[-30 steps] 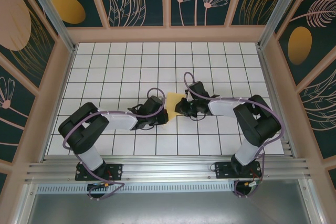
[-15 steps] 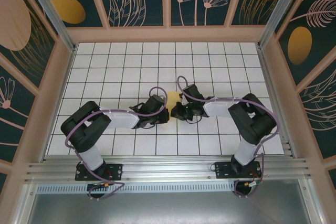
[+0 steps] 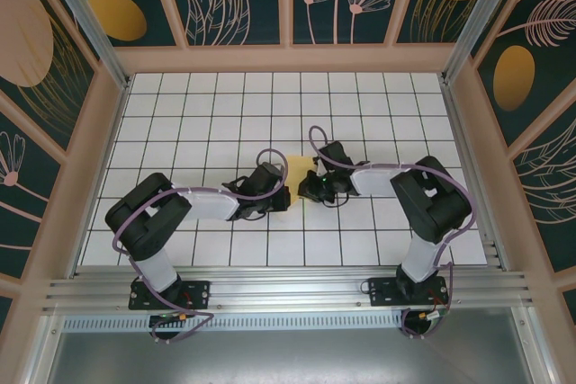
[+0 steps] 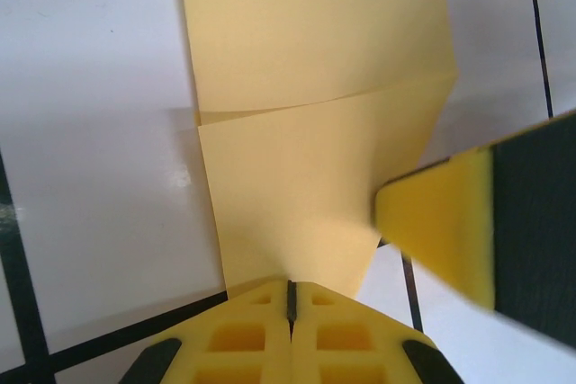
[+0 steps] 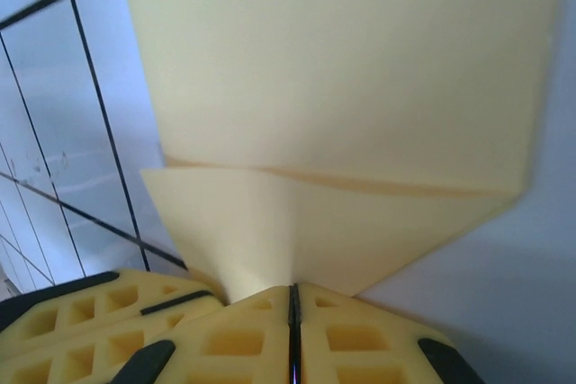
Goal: Fold a paper plane with a square sheet of paper (pick it up from the middle)
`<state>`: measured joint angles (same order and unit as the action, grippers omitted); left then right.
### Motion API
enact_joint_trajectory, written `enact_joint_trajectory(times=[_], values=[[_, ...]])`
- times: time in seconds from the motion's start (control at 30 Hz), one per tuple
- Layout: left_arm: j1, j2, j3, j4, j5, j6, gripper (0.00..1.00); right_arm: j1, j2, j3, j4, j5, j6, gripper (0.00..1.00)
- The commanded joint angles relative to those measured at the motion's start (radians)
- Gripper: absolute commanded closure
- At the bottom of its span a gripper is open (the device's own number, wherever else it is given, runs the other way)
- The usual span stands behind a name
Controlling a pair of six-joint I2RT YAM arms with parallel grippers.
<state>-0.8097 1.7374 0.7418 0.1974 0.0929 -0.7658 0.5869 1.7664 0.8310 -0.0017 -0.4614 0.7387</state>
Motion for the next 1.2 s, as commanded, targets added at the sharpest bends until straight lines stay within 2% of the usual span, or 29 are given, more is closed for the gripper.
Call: enact_joint_trajectory(times=[0.0, 0.4, 0.53, 0.73, 0.87, 1.0, 1.17], values=[[0.006, 0.068, -0.063, -0.140, -0.069, 0.031, 1.00, -0.048, 0.014, 0.004, -0.025, 0.042, -0.030, 0.89], [0.007, 0.069, -0.060, -0.147, -0.062, 0.045, 1.00, -0.186, 0.038, 0.027, -0.057, 0.017, -0.101, 0.88], [0.007, 0.070, -0.057, -0.148, -0.058, 0.044, 1.00, -0.207, -0.001, 0.049, -0.077, 0.014, -0.117, 0.88], [0.006, 0.068, -0.046, -0.151, -0.058, 0.044, 1.00, -0.154, -0.061, 0.041, -0.001, -0.054, -0.065, 0.87], [0.006, 0.068, -0.036, -0.161, -0.059, 0.048, 1.00, -0.083, -0.040, 0.071, 0.029, -0.033, -0.031, 0.88], [0.006, 0.066, -0.039, -0.151, -0.050, 0.044, 1.00, -0.046, 0.042, 0.109, 0.037, -0.052, -0.024, 0.89], [0.007, 0.066, -0.035, -0.150, -0.041, 0.055, 1.00, -0.047, 0.109, 0.117, 0.006, 0.000, -0.035, 0.90]])
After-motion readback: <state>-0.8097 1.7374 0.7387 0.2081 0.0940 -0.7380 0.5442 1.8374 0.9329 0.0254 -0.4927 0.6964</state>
